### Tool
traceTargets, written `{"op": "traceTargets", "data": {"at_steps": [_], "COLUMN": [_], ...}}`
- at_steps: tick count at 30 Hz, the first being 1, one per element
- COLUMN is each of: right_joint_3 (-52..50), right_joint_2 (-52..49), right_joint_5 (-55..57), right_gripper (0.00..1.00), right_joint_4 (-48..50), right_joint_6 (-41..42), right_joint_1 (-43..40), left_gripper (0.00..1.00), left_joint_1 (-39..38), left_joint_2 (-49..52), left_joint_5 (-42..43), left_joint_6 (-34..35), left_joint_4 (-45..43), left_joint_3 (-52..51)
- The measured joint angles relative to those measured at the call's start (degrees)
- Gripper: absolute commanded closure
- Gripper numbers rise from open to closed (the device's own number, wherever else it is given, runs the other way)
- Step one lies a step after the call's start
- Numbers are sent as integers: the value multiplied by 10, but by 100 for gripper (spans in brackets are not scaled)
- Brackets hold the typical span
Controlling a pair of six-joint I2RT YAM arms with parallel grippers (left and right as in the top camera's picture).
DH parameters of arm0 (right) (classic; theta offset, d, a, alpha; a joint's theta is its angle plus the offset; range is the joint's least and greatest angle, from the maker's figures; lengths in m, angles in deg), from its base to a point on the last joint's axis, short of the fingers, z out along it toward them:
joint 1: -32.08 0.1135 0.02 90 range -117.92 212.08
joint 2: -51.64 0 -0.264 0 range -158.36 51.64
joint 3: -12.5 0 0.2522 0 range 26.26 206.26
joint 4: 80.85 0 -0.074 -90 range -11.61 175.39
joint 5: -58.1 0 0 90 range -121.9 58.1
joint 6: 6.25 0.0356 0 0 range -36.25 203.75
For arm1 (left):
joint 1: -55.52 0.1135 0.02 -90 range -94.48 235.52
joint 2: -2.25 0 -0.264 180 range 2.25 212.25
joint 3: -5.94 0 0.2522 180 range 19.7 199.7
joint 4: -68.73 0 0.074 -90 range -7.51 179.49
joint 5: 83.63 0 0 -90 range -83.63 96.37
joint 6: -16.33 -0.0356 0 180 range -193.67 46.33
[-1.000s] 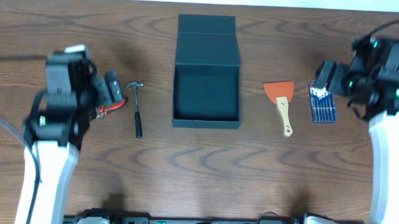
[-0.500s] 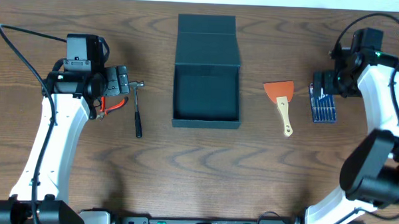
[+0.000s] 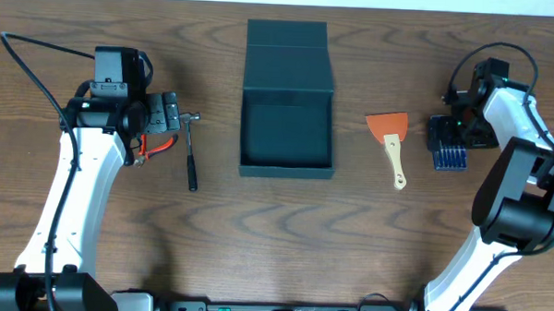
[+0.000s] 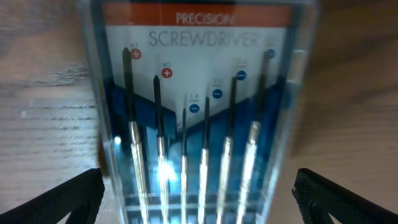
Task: Pack container
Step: 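Reach the right gripper to the blue precision screwdriver set and grasp it, then carry the screwdriver set into the green box and release it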
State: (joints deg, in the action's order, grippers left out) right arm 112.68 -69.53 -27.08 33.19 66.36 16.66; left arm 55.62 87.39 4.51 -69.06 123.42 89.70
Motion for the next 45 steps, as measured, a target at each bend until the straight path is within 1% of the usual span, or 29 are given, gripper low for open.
{"op": "traceTargets", "data": {"at_steps": [4,6,9,13,19,23,28,30,32,35,39,41,45], "right_joint_3": [2,2,2,2,2,2,26,53,96,163,239,263,284], "right_joint_2": [-7,-7,-8,-9,-9,-9,-11,-11,-9,8,58,87,130], "right_joint_5": [-6,-8,-12,-11,-10,-9,-10,-14,-23,-38,-48,-52,-60], "right_gripper": [3,11,28,32,31,41,51,58,69,84,91,98,99], "right_joint_4": [0,0,0,-3,-5,-16,-74,-106,-139,-174,-193,-190,-176], "right_joint_6": [3,6,14,23,38,49,73,80,84,89,93,93,69], "right_joint_1": [0,0,0,0,0,0,0,2,9,35,110,158,275], "left_gripper": [2,2,2,2,2,2,2,2,2,2,2,2,2], "left_joint_1": [0,0,0,0,0,0,0,0,0,0,0,0,0], "left_joint_2": [0,0,0,0,0,0,0,0,0,0,0,0,0], "left_joint_5": [0,0,0,0,0,0,0,0,0,0,0,0,0], "left_joint_6": [0,0,0,0,-2,-2,-2,-2,-2,-2,-2,-2,-2], "left_joint_4": [0,0,0,0,0,0,0,0,0,0,0,0,0], "left_joint_3": [0,0,0,0,0,0,0,0,0,0,0,0,0]}}
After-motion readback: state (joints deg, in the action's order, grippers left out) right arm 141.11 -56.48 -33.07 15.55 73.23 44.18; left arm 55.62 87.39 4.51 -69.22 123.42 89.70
